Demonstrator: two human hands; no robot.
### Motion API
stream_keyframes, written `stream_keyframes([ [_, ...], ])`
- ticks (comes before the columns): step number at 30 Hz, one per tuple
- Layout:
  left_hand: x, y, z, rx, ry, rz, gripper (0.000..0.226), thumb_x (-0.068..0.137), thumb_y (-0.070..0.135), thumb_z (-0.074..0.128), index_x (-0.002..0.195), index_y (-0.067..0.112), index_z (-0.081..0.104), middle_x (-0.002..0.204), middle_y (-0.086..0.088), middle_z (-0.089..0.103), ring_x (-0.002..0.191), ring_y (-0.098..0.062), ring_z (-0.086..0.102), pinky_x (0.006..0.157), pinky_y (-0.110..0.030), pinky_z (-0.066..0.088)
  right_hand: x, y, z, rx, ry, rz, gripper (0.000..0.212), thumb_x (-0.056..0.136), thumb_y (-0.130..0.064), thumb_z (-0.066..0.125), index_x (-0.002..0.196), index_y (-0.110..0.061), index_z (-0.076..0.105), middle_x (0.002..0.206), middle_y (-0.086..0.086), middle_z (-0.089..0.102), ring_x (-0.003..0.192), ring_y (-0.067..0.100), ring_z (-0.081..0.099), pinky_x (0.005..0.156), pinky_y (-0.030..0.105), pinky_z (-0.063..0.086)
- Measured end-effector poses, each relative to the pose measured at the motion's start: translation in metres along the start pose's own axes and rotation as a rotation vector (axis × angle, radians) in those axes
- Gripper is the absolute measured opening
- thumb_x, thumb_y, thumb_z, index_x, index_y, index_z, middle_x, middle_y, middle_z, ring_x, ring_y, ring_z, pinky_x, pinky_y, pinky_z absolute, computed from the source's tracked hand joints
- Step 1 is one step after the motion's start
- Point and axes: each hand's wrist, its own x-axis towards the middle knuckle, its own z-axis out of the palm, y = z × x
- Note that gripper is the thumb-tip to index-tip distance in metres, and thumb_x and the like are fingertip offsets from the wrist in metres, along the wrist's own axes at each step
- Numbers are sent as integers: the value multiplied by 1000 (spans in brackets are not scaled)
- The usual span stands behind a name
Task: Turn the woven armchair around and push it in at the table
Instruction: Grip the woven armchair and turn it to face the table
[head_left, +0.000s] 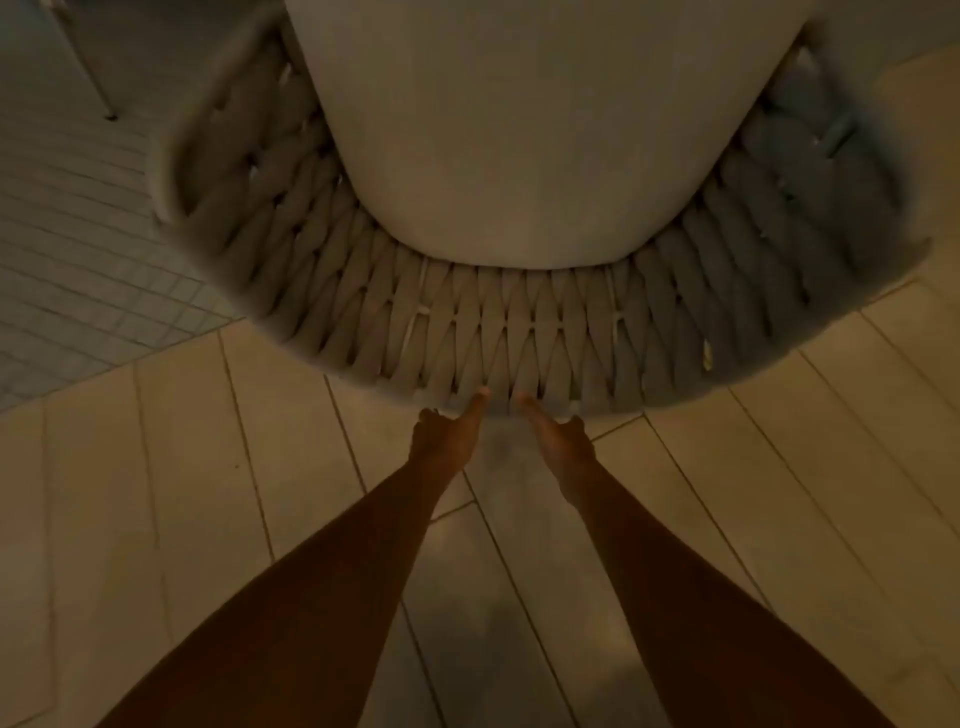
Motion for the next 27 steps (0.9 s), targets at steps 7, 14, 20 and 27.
stream_keyframes([
  [7,66,-14,30,-573,123,-106,95,79,55,79,149,8,37,149,-21,49,134,-41,48,112,-56,41,68,23,32,409,60,65,114,59,-65,86,150,-18,36,145,12,51,127,37,52,101,46,46],
  [14,98,-10,32,-1106,29,-58,65,85,44,78,138,13,57,130,-9,66,110,-31,65,92,-46,57,109,19,57,761,255,139,112,45,-56,93,137,-14,46,131,15,60,113,36,61,96,55,54],
  [20,109,-6,40,-1112,114,-89,68,87,46,75,142,13,53,135,-11,62,118,-34,61,102,-50,52,114,14,64,638,374,163,115,51,-59,93,140,-10,39,135,18,52,117,39,56,95,51,52],
  [27,114,-12,40,-961,234,-132,66,89,51,71,132,4,54,136,-19,59,119,-38,59,99,-43,53,115,20,60,562,403,195,92,67,-45,91,138,-7,46,139,19,54,123,41,54,95,45,49],
])
